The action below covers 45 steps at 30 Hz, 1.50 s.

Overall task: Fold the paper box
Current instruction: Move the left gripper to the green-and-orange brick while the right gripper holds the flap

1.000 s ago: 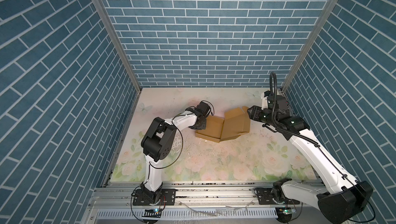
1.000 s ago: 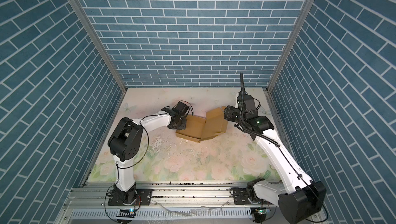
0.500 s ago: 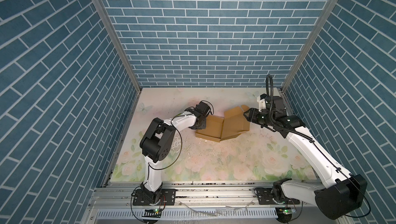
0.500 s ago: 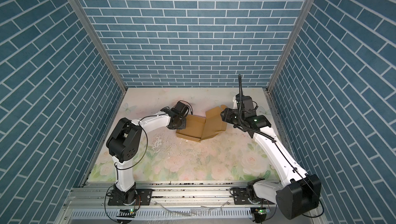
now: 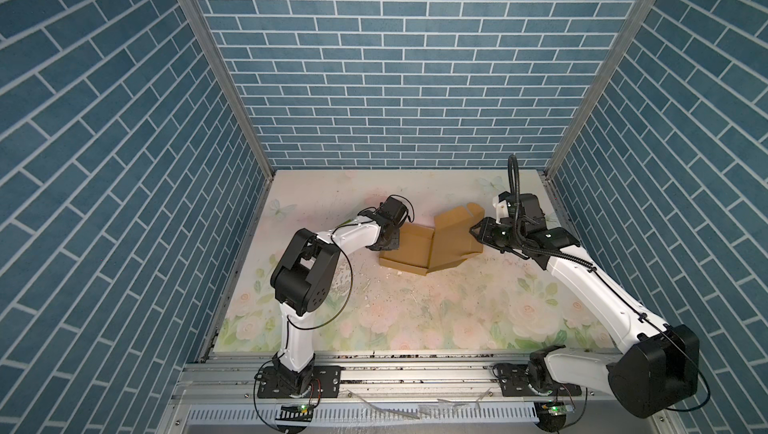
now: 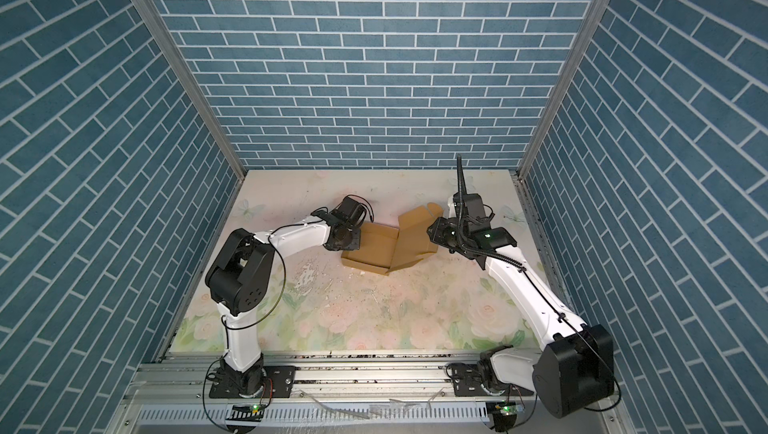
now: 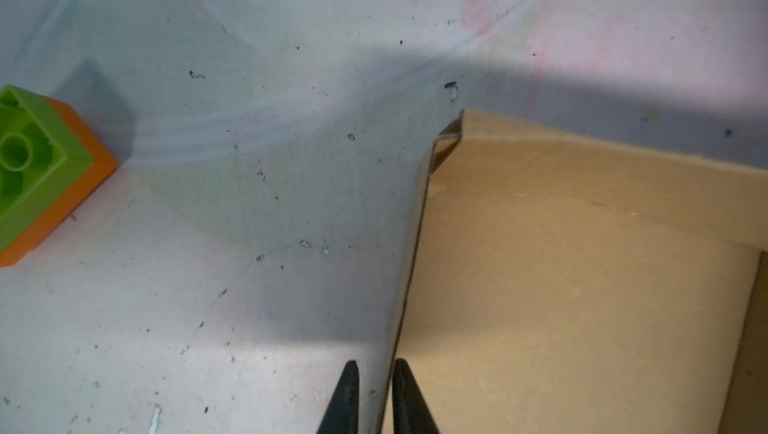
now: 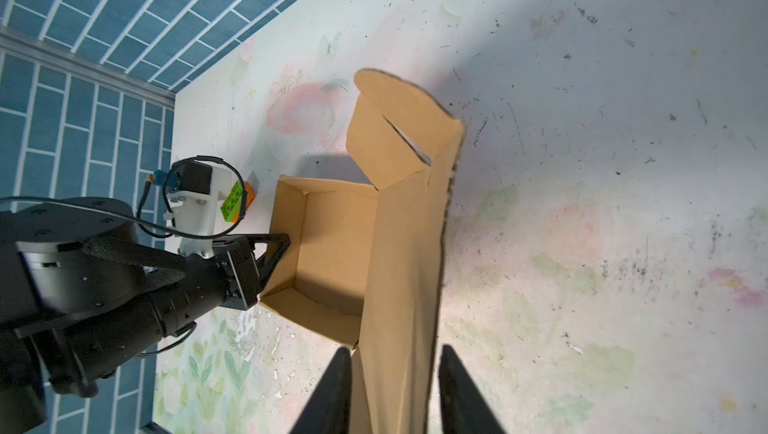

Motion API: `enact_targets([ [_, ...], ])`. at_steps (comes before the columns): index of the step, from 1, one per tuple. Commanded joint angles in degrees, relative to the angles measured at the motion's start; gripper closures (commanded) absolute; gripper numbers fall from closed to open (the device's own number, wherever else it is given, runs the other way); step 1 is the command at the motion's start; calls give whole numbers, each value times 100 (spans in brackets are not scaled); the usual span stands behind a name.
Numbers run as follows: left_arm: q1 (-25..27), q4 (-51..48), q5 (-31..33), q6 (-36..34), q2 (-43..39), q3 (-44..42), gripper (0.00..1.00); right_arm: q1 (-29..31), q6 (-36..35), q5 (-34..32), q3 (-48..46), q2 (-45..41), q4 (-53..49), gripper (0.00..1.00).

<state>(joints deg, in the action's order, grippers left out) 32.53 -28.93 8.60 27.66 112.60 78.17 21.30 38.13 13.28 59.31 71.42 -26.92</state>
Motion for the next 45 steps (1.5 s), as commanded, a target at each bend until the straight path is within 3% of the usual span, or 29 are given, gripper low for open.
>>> enact_targets([
  [1,-10,-17,133,30,-220,-79,81,-29,251,-27,-115,-5,350,72],
  [6,-10,16,164,15,-278,-78,77,-29,318,-18,-167,96,547,88],
  [10,-10,39,251,-61,-494,-65,58,-29,268,-91,-138,109,579,100],
  [13,-11,-128,313,-177,-563,92,40,-29,188,-154,-104,118,578,100],
  [16,-18,-217,297,-315,-628,197,32,-29,127,-182,-100,127,592,100],
  [23,-150,-443,494,-372,-919,217,22,-30,-57,-236,-60,101,557,100],
  [29,-807,-647,605,92,-1133,27,15,-29,-197,-263,-76,83,617,100],
  [32,-999,-788,945,314,-1099,47,5,-21,-309,-232,-69,114,617,100],
  [35,-1228,-919,895,580,-882,151,0,-21,-423,-181,-42,160,575,100],
  [45,-1758,-806,401,1546,-164,381,1,-10,-663,129,-29,294,666,100],
])
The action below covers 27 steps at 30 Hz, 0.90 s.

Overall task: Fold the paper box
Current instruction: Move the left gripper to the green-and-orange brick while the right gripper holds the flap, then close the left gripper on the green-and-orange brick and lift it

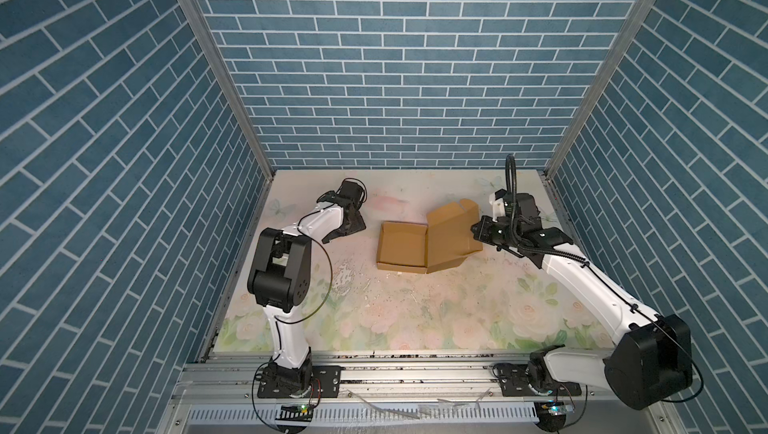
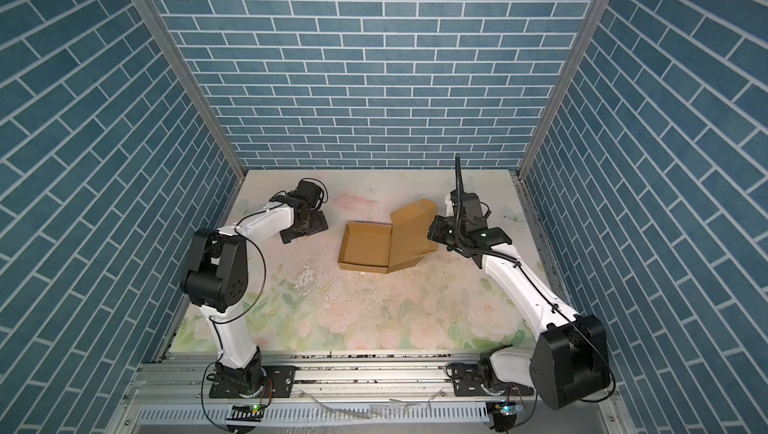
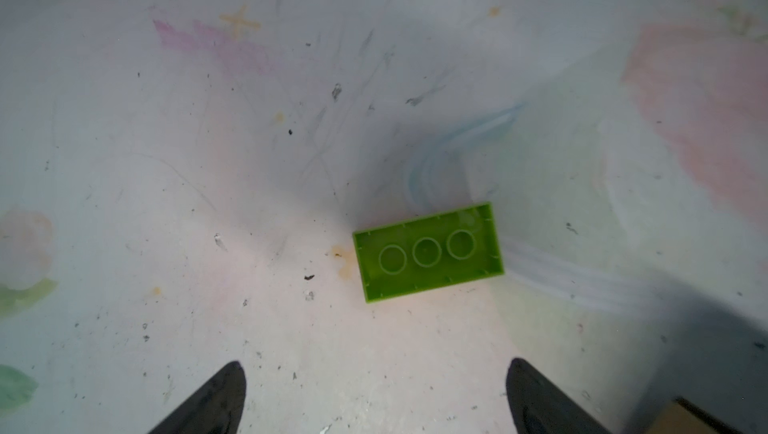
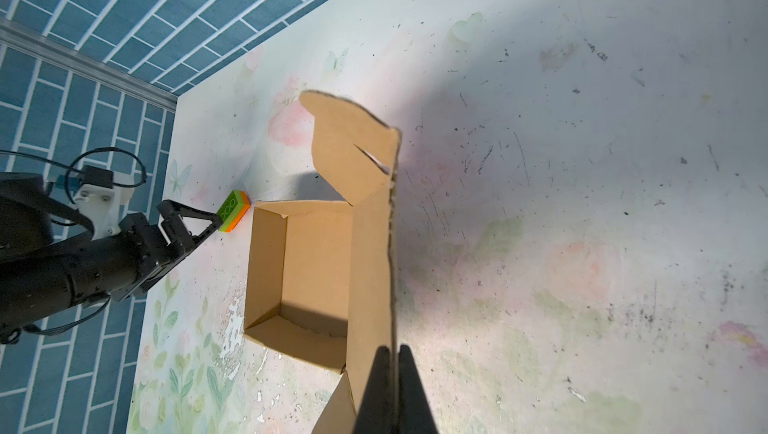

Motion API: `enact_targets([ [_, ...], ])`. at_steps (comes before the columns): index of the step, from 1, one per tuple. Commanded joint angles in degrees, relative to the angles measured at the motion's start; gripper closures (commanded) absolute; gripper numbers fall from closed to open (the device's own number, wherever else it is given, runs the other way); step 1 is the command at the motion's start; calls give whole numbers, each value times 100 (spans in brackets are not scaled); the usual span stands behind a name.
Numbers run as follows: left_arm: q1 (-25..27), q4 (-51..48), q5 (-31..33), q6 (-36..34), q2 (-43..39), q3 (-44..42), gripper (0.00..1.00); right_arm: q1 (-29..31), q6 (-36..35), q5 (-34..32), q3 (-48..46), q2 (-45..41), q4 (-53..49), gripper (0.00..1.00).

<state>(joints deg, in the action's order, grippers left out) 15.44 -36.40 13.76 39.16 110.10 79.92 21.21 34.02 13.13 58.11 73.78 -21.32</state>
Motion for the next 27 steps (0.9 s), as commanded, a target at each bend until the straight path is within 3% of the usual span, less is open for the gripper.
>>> enact_targets([
  [1,-72,-35,-151,464,135,243,1,6,-294,146,99,66,106,100],
  [27,-361,-478,-513,886,1353,1529,5,102,-757,261,107,20,168,100],
])
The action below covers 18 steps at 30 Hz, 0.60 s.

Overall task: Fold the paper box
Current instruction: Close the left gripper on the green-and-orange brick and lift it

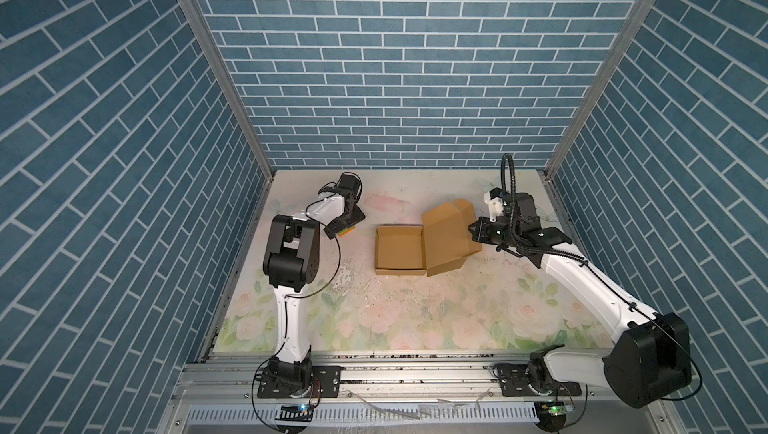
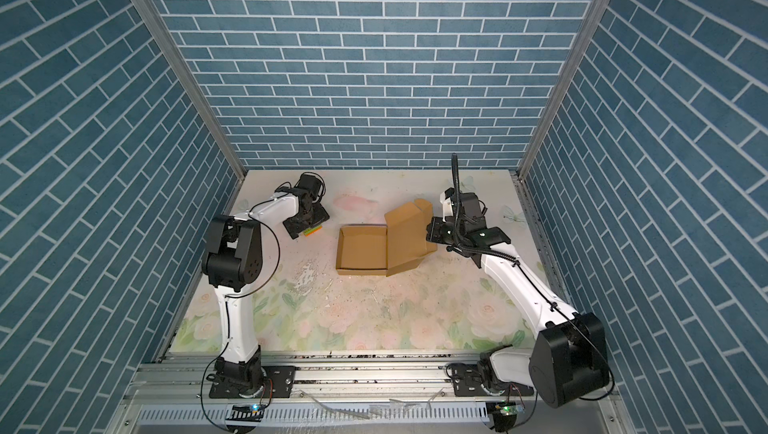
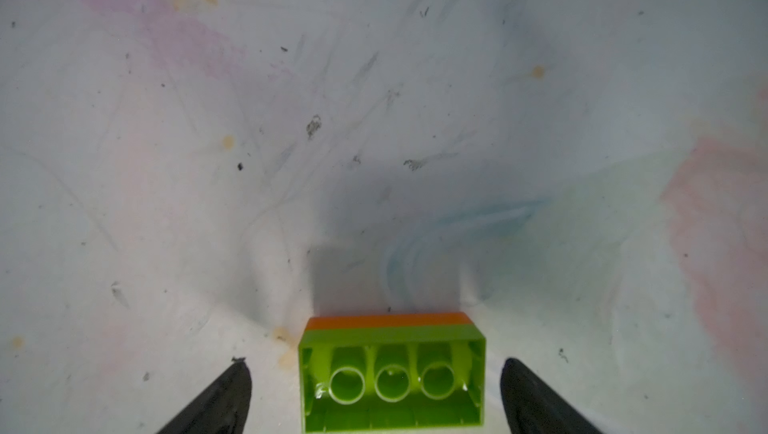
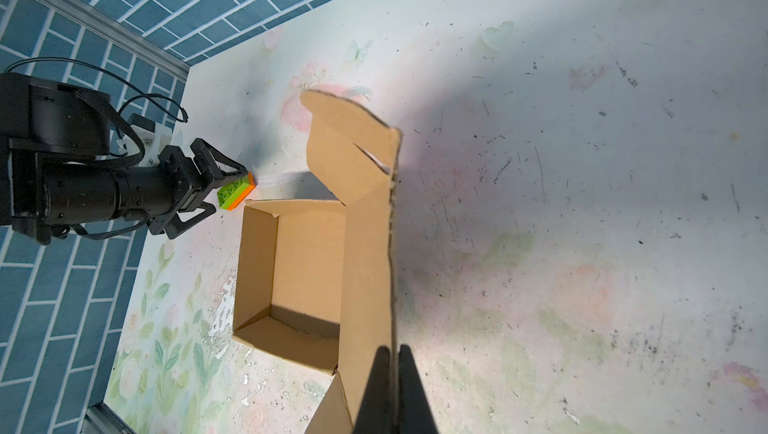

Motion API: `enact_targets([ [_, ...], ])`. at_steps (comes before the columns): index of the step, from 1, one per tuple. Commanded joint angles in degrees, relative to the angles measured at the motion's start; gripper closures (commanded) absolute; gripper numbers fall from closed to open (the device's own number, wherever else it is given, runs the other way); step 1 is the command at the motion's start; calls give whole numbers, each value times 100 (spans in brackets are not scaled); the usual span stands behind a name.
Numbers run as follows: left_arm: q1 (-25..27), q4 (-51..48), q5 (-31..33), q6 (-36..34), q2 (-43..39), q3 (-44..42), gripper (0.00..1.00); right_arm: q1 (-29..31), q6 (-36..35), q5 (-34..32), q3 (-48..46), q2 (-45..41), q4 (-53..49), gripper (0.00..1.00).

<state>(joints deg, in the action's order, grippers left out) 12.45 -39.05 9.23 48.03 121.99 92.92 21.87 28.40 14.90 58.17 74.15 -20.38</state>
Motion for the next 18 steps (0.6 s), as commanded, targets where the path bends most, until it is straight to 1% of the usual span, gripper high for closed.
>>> enact_targets([
  [1,-59,-245,-78,-21,217,290,6,45,-196,82,100,-23,78,100],
  [5,-58,-384,-157,-75,414,469,8,54,-204,92,94,-41,88,100],
  [13,-91,-450,-250,-78,584,532,12,55,-195,150,76,-72,156,100],
  [18,-102,-464,-320,-116,611,500,20,52,-186,150,45,-102,189,100],
])
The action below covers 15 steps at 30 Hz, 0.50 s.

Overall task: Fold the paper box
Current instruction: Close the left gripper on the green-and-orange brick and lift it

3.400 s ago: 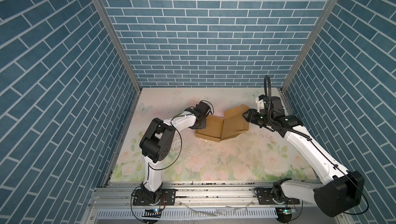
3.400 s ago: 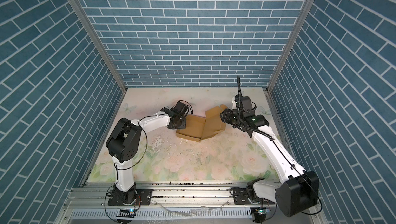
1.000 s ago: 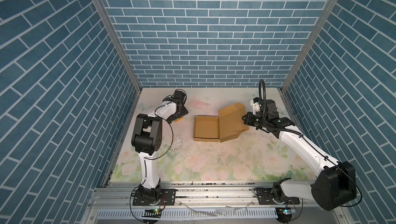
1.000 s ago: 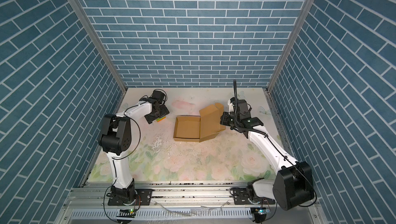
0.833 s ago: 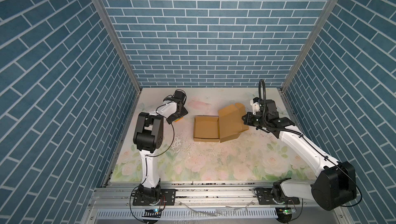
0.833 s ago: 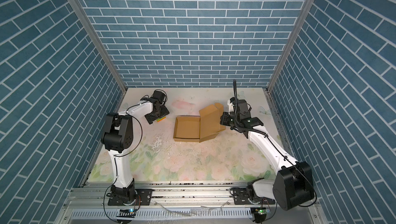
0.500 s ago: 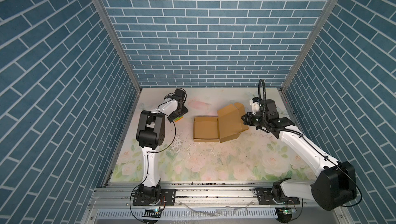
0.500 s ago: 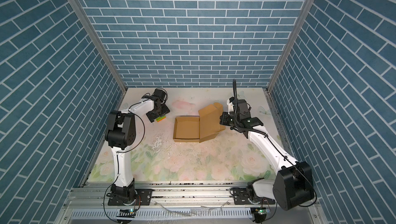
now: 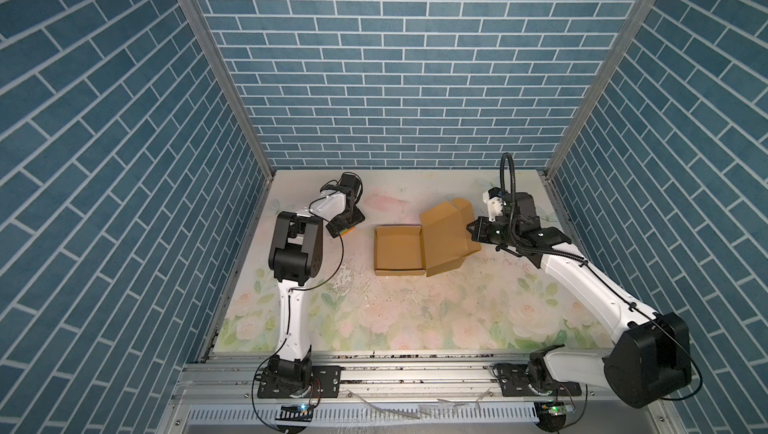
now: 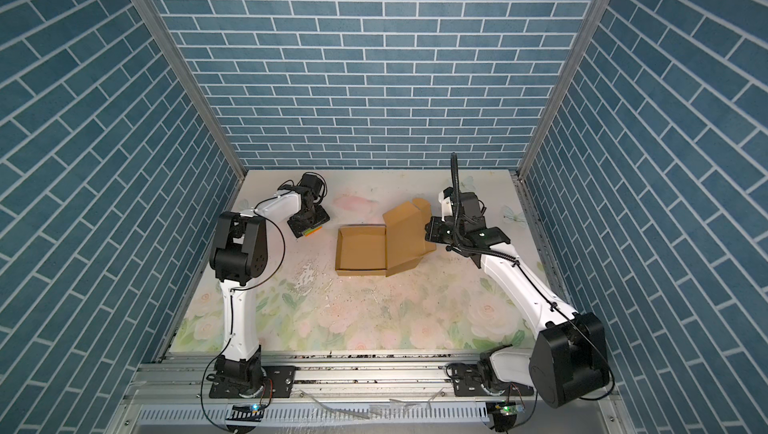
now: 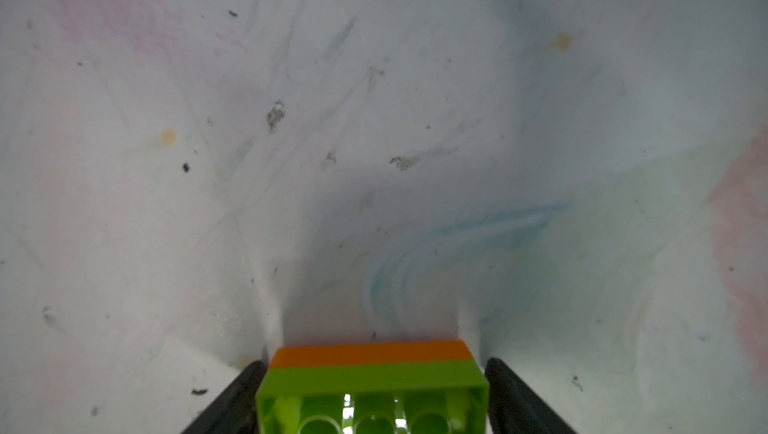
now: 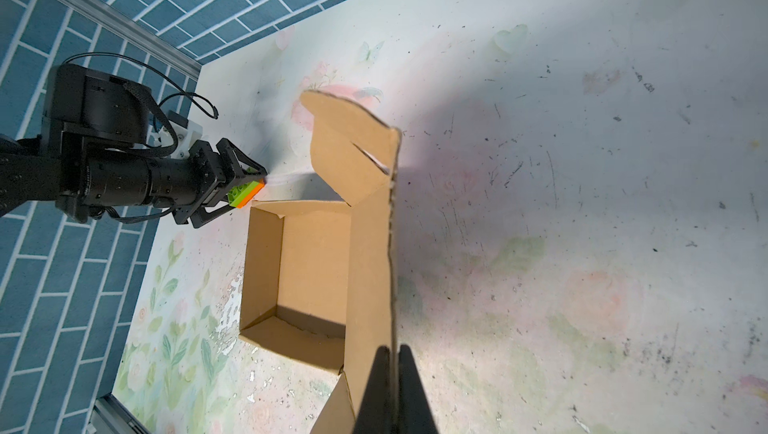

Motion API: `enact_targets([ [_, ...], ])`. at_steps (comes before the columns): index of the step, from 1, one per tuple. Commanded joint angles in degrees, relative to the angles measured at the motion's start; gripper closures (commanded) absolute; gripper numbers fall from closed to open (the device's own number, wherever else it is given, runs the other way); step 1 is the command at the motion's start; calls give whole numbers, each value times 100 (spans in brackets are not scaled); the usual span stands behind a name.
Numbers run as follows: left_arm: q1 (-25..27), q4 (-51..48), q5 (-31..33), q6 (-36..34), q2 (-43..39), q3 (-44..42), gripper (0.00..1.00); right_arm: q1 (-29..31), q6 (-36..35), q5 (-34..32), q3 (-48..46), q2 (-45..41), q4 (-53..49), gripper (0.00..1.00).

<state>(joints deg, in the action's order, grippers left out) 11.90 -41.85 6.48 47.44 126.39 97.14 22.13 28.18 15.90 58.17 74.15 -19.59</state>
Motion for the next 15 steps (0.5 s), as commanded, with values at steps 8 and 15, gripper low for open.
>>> enact_targets([
  [8,-50,-114,96,-321,-294,-107,34,34,-154,53,0,-86,166,100],
  [15,-25,3,108,-597,-1080,-526,35,28,-164,2,-2,-41,168,100],
])
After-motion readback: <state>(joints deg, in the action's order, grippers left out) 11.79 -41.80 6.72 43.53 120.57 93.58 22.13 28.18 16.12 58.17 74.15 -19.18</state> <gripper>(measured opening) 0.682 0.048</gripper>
